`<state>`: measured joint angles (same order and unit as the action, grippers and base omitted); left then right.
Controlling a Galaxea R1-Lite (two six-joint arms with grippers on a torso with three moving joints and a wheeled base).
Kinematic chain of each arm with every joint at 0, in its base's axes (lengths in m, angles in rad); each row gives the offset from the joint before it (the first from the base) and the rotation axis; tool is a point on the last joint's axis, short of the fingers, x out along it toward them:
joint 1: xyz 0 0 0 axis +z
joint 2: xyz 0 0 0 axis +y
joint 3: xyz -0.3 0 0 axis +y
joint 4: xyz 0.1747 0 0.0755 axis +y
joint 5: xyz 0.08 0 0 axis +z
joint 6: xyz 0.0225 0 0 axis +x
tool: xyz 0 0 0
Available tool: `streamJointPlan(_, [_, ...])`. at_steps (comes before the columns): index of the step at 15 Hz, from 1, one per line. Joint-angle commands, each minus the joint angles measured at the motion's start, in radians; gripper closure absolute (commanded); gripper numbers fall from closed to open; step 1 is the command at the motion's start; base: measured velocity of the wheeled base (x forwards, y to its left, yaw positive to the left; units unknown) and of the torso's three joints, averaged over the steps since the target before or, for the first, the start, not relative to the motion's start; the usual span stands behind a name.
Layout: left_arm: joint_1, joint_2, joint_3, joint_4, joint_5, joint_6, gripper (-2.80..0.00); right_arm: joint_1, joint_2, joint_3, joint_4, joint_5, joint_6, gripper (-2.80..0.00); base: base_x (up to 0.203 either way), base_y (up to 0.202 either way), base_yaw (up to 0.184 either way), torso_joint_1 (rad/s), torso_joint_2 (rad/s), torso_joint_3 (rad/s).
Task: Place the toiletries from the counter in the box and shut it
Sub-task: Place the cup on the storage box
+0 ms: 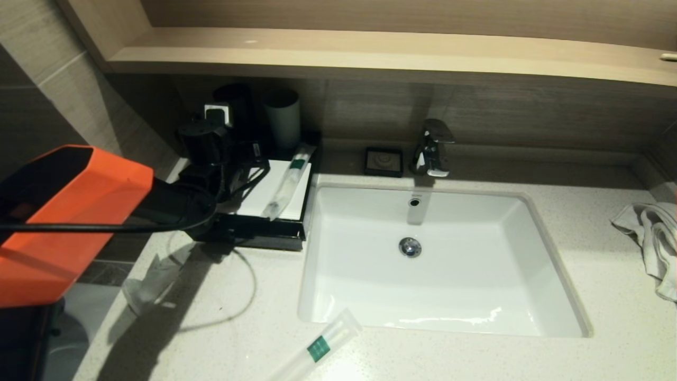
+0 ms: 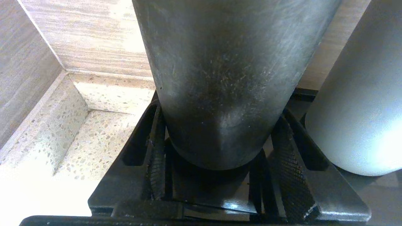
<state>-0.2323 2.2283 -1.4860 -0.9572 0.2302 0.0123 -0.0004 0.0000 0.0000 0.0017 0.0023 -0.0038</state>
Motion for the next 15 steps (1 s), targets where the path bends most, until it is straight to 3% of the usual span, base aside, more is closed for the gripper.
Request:
streamJointPlan(1, [0.001, -0.004, 0.003, -0.011, 0.001, 0.0, 0.0, 0.0, 0.0, 0.0, 0.0, 0.001, -0.001, 0.0, 0.0, 0.0, 0.0, 0.0, 0.0, 0.0])
streamJointPlan(10, [-0.001, -0.012, 0.03, -0.026, 0.001, 0.0, 0.0, 0.0, 0.0, 0.0, 0.0, 0.001, -0.001, 0.0, 0.0, 0.0, 0.0, 0.0, 0.0, 0.0])
streamJointPlan(11, [-0.002, -0.016, 0.03, -0.026, 0.0, 0.0, -2.8, 0.0, 0.0, 0.0, 0.0, 0.001, -0.001, 0.0, 0.0, 0.0, 0.0, 0.0, 0.0, 0.0])
streamJointPlan(15, [-0.002, -0.024, 0.034, -0.032, 0.0, 0.0, -2.8, 0.0, 0.0, 0.0, 0.0, 0.001, -0.001, 0.0, 0.0, 0.0, 0.0, 0.0, 0.0, 0.0])
